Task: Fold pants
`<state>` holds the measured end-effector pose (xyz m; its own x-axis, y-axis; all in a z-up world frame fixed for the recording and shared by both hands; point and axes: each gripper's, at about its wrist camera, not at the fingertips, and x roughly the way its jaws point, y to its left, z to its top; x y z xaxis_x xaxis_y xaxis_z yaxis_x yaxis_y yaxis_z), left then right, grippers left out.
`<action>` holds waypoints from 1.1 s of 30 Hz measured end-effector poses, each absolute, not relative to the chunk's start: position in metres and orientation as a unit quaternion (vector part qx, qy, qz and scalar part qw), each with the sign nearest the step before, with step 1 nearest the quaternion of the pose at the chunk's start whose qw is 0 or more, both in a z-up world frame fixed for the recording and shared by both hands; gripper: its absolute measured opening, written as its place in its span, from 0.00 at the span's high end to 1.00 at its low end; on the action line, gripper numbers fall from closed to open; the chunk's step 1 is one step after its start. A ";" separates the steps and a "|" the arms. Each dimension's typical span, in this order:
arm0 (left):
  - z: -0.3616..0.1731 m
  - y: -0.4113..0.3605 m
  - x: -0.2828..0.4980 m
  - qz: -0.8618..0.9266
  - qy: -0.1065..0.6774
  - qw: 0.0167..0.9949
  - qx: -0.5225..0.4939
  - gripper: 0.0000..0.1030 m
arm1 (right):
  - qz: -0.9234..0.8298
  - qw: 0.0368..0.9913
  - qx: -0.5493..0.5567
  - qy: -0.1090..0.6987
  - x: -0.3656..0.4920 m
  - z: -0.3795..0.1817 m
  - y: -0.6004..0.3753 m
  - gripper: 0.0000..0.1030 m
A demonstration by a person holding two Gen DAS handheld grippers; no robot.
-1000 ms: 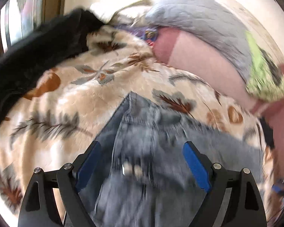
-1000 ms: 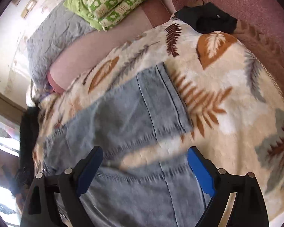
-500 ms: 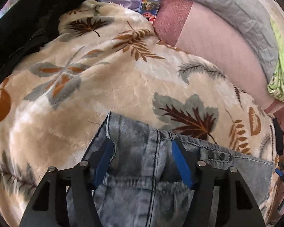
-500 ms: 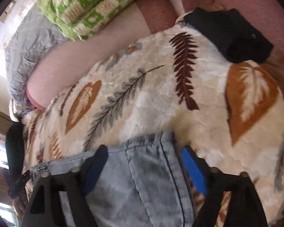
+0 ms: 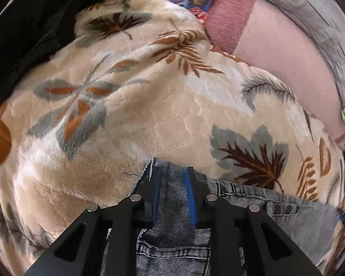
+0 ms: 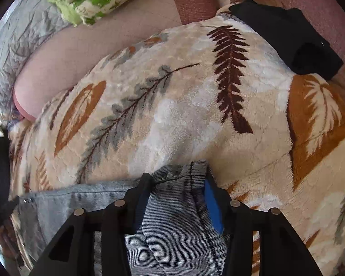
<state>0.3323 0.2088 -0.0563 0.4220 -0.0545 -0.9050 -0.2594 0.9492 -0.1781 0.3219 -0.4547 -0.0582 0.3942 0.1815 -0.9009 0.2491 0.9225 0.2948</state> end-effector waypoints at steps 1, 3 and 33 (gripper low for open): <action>-0.055 0.209 0.331 0.058 0.537 0.828 -0.151 0.72 | -0.019 0.811 0.200 0.549 0.322 -0.057 -0.455 0.43; -0.052 0.214 0.326 0.055 0.535 0.825 -0.171 0.53 | -0.008 0.810 0.218 0.545 0.320 -0.055 -0.459 0.36; 0.004 0.192 0.304 0.099 0.463 0.877 -0.083 0.92 | 0.000 0.844 0.141 0.518 0.305 -0.015 -0.431 0.73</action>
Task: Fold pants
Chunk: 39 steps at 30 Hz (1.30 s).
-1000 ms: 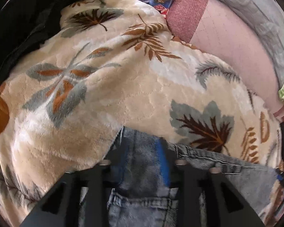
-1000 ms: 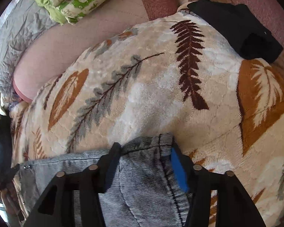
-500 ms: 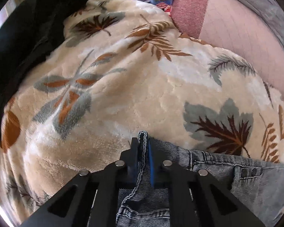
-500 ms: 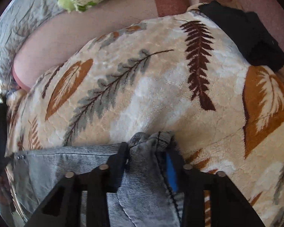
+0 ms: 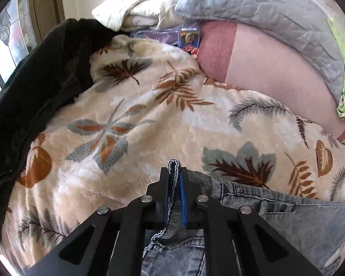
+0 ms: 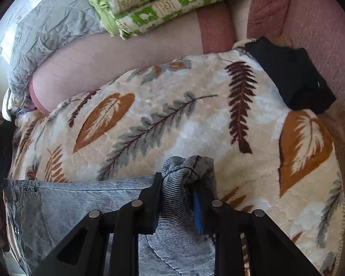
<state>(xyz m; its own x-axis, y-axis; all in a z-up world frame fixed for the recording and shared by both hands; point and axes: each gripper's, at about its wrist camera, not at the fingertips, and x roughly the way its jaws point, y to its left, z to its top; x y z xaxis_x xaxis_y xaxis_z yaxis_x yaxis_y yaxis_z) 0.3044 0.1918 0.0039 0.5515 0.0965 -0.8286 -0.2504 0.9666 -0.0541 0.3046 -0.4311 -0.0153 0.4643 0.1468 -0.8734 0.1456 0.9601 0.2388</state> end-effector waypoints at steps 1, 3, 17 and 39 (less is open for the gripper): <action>0.006 0.191 0.303 0.097 0.461 0.878 -0.082 0.92 | 0.002 0.842 0.148 0.520 0.303 -0.016 -0.433 0.73; 0.006 0.189 0.304 0.097 0.460 0.879 -0.077 0.92 | 0.005 0.835 0.167 0.524 0.307 -0.022 -0.438 0.72; -0.019 0.192 0.317 0.108 0.473 0.871 -0.074 0.92 | -0.003 0.823 0.203 0.531 0.322 -0.047 -0.452 0.73; 0.068 0.219 0.008 -0.005 0.378 0.920 -0.108 0.91 | 0.071 0.882 0.124 0.449 0.024 0.025 -0.446 0.73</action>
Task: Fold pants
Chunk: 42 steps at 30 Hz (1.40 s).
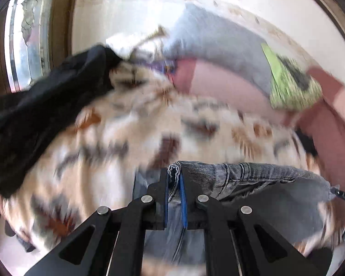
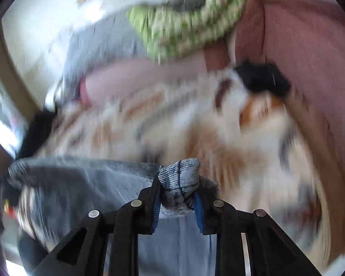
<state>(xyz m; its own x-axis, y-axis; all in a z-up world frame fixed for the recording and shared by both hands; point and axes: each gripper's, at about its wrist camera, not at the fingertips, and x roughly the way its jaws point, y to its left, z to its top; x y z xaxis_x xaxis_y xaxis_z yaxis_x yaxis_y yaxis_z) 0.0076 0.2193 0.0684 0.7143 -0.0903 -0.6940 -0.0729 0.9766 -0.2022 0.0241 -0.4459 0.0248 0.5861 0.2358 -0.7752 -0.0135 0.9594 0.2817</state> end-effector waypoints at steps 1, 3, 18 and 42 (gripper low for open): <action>0.059 0.224 -0.002 -0.004 0.391 0.914 -0.108 0.90 | 0.070 0.871 0.131 0.468 0.003 0.009 -0.448 0.67; 0.034 0.228 -0.017 -0.013 0.446 0.891 -0.084 0.86 | 0.059 0.841 0.146 0.517 -0.025 -0.019 -0.455 0.54; 0.043 0.174 0.004 -0.018 0.416 0.906 -0.072 0.52 | -0.003 0.749 0.392 0.535 -0.032 -0.049 -0.492 0.45; -0.045 0.164 0.047 0.028 0.490 0.871 -0.038 0.47 | -0.034 0.815 0.193 0.546 0.094 -0.038 -0.478 0.55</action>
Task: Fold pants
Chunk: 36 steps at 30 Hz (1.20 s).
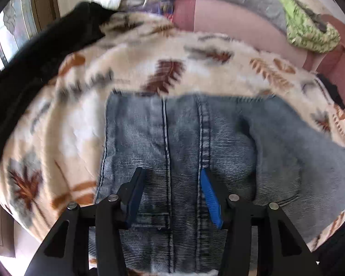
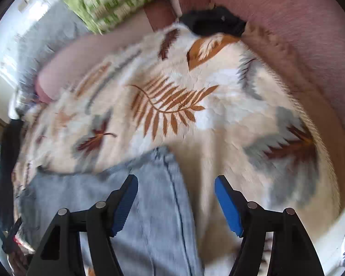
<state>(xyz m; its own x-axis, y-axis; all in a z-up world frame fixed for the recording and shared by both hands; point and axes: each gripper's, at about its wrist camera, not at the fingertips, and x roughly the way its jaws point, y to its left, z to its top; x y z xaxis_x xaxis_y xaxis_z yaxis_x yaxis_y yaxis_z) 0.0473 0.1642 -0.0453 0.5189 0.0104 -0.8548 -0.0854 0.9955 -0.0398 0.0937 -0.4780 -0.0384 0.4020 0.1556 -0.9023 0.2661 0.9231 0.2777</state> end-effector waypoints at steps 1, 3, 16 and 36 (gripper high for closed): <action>-0.046 0.165 0.046 0.029 0.483 0.874 -0.040 0.46 | -0.030 0.814 0.177 0.552 0.100 -0.042 -0.473 0.86; -0.043 0.167 0.044 0.027 0.478 0.877 -0.043 0.44 | -0.028 0.832 0.110 0.544 0.103 -0.032 -0.452 0.88; -0.046 0.168 0.042 0.028 0.464 0.885 -0.038 0.39 | -0.088 0.861 0.143 0.480 0.066 -0.013 -0.471 0.55; -0.055 0.139 0.039 0.077 0.510 0.857 0.013 0.20 | 0.101 0.833 0.142 0.525 0.052 0.026 -0.347 0.38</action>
<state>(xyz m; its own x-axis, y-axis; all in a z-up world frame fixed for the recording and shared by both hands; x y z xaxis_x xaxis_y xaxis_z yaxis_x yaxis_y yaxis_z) 0.0390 0.1391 -0.0545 0.4677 0.1455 -0.8719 -0.1188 0.9878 0.1011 0.0516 -0.3466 0.0260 0.4294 0.3164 -0.8459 -0.0192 0.9396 0.3417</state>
